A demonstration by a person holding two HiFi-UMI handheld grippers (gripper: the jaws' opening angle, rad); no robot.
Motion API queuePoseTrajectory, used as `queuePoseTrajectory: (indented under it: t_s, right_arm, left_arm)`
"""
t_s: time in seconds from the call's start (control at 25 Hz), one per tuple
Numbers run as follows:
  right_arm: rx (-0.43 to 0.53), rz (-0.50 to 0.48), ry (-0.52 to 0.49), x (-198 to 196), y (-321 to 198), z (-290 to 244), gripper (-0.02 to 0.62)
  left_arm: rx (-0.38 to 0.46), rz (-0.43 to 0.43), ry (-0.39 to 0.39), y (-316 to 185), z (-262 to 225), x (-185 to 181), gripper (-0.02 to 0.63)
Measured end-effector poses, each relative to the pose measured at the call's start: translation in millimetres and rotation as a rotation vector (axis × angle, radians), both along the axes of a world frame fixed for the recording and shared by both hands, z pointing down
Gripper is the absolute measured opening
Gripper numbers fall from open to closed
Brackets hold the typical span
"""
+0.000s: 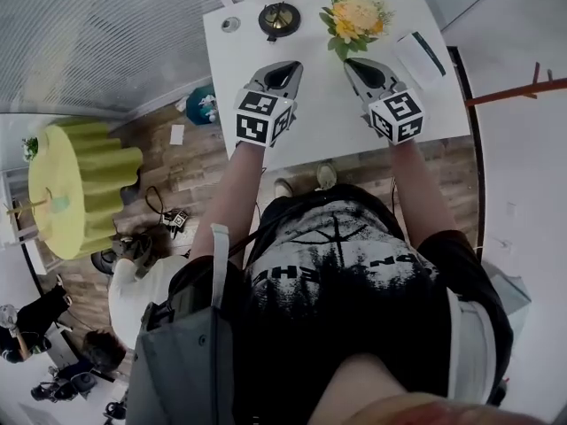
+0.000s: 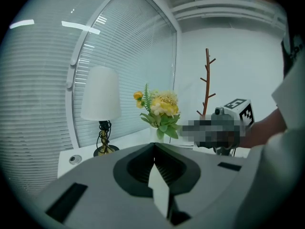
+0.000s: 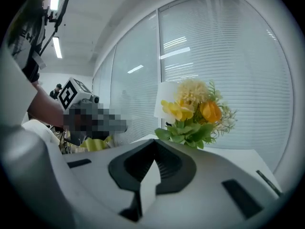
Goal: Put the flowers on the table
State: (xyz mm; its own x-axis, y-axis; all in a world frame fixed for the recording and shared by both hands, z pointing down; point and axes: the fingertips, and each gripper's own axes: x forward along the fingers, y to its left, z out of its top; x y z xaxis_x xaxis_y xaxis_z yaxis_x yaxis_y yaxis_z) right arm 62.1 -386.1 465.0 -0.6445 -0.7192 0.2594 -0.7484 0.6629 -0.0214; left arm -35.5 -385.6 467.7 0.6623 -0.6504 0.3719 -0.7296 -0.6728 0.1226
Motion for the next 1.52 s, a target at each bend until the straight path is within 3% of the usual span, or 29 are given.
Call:
queuePoseTrajectory:
  t_s: [0.28, 0.72, 0.96, 1.52]
  right_arm:
    - [0.006, 0.024, -0.001, -6, 10, -18, 0.017]
    - [0.014, 0.056, 0.019, -1, 18, -28, 0.017]
    - [0.024, 0.058, 0.034, 0, 18, -30, 0.017]
    - [0.023, 0.055, 0.033, -6, 22, -28, 0.017]
  left_arm:
    - [0.017, -0.017, 0.014, -1, -12, -19, 0.012]
    - [0.042, 0.024, 0.002, 8, -15, -14, 0.011]
    - [0.042, 0.011, 0.030, 2, -22, -19, 0.012]
    - [0.048, 0.014, 0.008, 4, -20, -26, 0.011]
